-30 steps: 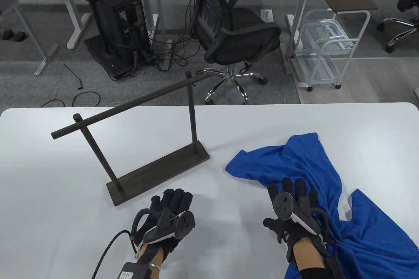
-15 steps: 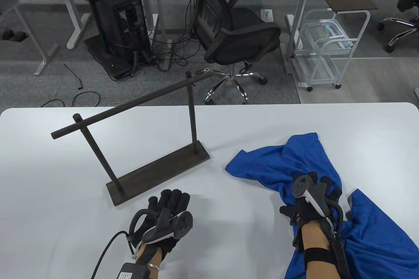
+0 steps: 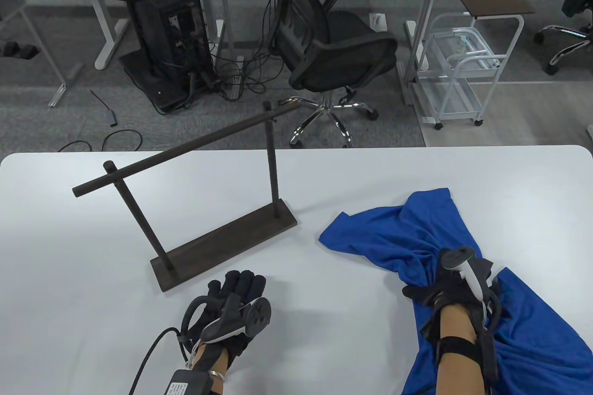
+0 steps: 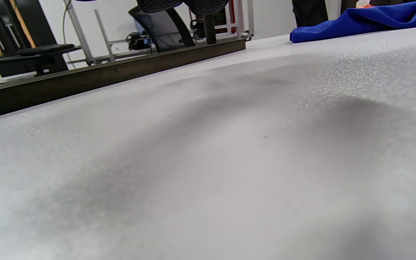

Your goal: Hang t-shirt on desktop hanging rack

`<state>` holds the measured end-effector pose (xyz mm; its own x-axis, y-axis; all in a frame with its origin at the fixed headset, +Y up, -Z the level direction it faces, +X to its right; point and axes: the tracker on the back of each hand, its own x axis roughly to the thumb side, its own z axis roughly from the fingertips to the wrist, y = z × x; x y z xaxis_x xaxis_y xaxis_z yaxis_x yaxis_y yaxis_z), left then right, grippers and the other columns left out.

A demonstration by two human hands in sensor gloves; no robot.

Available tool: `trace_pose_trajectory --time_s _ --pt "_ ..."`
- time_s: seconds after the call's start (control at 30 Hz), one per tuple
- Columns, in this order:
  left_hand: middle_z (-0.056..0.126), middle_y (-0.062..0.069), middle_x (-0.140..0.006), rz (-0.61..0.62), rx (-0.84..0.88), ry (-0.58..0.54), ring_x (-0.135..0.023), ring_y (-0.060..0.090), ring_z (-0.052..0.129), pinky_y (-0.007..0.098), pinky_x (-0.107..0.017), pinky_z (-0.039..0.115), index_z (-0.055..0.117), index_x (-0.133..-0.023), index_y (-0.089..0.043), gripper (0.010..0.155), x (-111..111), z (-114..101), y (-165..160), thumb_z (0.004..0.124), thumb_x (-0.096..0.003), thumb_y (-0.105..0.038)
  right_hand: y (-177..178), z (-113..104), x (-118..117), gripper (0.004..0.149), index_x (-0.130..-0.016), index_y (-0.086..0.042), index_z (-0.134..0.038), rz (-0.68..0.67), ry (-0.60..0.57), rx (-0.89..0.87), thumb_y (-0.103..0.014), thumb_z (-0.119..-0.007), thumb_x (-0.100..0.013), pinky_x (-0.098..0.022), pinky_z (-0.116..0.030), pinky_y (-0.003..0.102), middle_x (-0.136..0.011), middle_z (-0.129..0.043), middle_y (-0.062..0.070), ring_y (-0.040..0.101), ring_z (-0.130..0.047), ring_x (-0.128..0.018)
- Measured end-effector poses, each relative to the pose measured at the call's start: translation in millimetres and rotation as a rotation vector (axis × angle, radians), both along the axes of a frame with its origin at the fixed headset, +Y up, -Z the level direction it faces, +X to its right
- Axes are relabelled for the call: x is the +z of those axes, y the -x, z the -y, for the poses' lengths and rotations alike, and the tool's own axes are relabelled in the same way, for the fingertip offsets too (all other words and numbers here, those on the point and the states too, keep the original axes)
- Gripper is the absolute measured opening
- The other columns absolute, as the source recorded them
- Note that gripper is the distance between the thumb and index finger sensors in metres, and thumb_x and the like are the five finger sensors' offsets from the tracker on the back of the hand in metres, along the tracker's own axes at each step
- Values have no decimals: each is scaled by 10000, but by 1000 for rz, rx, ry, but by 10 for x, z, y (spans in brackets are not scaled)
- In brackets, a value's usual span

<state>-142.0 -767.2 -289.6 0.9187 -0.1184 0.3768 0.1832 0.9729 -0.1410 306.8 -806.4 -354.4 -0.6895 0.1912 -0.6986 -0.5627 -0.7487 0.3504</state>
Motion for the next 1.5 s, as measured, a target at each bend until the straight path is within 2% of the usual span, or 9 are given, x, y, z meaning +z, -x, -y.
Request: trace_pose_trajectory --time_s 0.1,0.23,0.4,0.53,0.83,1.03,1.23,1.37,1.5 --pt "370 164 -1149 -1 3 0 -1046 466 454 697 -691 473 280 -1094 -189 816 0 7 -2 513 -437 -612 48 -92 -13 1107 -893 -530 -99 -12 -53 90 -591 -921 -155 -761 -120 616 -1068 3 -22 340 -4 -998" --pt "371 162 -1150 5 -2 2 -1047 465 453 697 -691 473 281 -1094 -190 816 7 8 -14 513 -436 -613 180 -158 -27 1022 -927 -490 -173 -78 -103 129 -523 -908 -218 -740 -269 569 -1076 -146 11 374 -192 -943" --pt "375 162 -1149 10 18 0 -1046 465 456 697 -690 475 285 -1094 -189 815 26 -16 -38 515 -436 -611 364 -242 -34 898 -959 -427 -299 -168 -197 152 -405 -901 -292 -642 -477 519 -1033 -369 46 394 -444 -813" --pt "377 162 -1149 17 13 -1 -1046 464 458 695 -691 476 286 -1094 -190 814 33 -16 -54 515 -436 -611 542 -286 -40 768 -960 -339 -438 -252 -293 188 -281 -893 -345 -483 -664 476 -905 -602 104 362 -692 -621" --pt "382 161 -1148 15 17 -3 -1045 464 463 695 -691 479 291 -1094 -191 810 29 -8 -55 520 -438 -608 834 -293 -59 666 -943 -243 -525 -419 -291 295 -255 -863 -370 -354 -738 457 -756 -725 142 330 -801 -472" --pt "384 163 -1148 20 42 -7 -1045 464 464 695 -690 481 293 -1094 -187 811 45 -30 -59 522 -439 -606 816 -411 -34 628 -928 -180 -601 -354 -412 -58 -264 -865 -365 -252 -808 434 -725 -809 161 313 -912 -373" --pt "384 160 -1149 36 80 -11 -1046 464 468 695 -691 483 292 -1094 -190 811 58 -71 -100 521 -438 -608 803 -565 24 623 -929 -157 -601 -282 -523 -346 -284 -856 -375 -215 -834 410 -720 -822 160 287 -952 -333" --pt "392 160 -1149 43 145 31 -1043 454 507 690 -689 504 291 -1094 -190 811 69 -92 -131 522 -439 -608 811 -700 84 617 -926 -127 -606 -177 -608 -489 -297 -848 -385 -193 -840 403 -703 -827 179 284 -961 -308" --pt "415 164 -1145 49 237 65 -1034 443 554 682 -687 528 296 -1096 -187 810 73 -120 -172 523 -440 -606 869 -855 119 617 -928 -121 -603 -143 -681 -625 -301 -846 -391 -188 -839 400 -702 -823 183 280 -960 -301"
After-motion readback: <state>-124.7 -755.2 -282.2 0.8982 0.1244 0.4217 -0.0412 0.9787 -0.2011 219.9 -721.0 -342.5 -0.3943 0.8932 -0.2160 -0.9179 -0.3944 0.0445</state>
